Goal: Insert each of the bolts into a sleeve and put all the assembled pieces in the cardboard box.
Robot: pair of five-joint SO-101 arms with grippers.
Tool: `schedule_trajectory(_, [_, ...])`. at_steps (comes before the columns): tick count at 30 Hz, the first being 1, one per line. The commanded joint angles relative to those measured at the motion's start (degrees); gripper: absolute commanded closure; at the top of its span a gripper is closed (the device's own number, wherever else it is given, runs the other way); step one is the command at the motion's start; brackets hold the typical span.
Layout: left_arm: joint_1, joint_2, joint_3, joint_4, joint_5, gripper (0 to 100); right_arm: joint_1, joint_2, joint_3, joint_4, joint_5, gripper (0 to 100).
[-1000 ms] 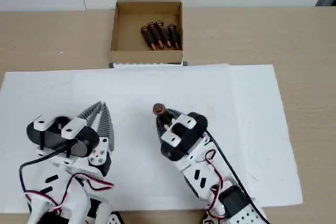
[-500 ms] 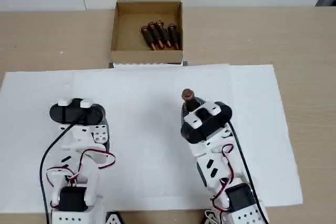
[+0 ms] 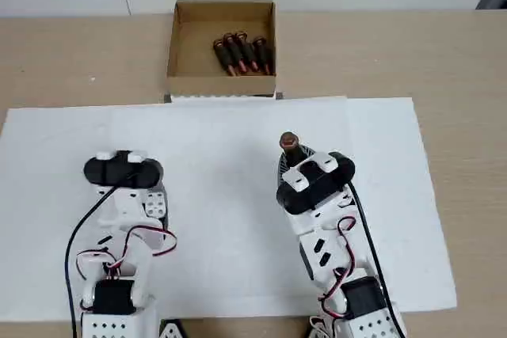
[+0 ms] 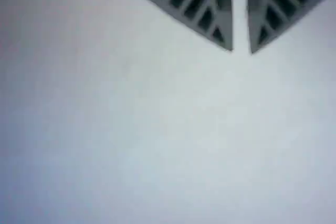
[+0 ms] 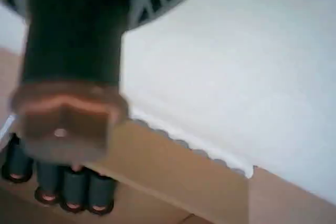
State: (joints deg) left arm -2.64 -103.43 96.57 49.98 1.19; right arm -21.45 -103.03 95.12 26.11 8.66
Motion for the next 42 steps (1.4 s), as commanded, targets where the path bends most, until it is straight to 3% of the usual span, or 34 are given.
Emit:
schedule_trajectory(1, [-0.2, -0.6, -0.4, 1.2, -0.1, 99, 0.5, -0.7, -1.4, -1.8, -0.2, 99.5])
schedule_trajectory(21, [0.1, -0.6, -0.3, 1.3, 0.3, 99, 0.6, 0.0, -5.5, -1.5, -0.1, 99.5])
schedule_trajectory(27, [0.1, -0.6, -0.3, 1.3, 0.3, 99, 1.2, 1.6, -9.6, -1.3, -4.9, 99.5])
schedule_trajectory(36, [0.1, -0.6, -0.3, 1.3, 0.3, 99, 5.8, 31.1, -31.3, -1.9, -16.0, 99.5])
schedule_trajectory(42, [0.1, -0.6, -0.3, 1.3, 0.3, 99, 6.4, 53.5, -46.8, -7.4, -16.5, 99.5])
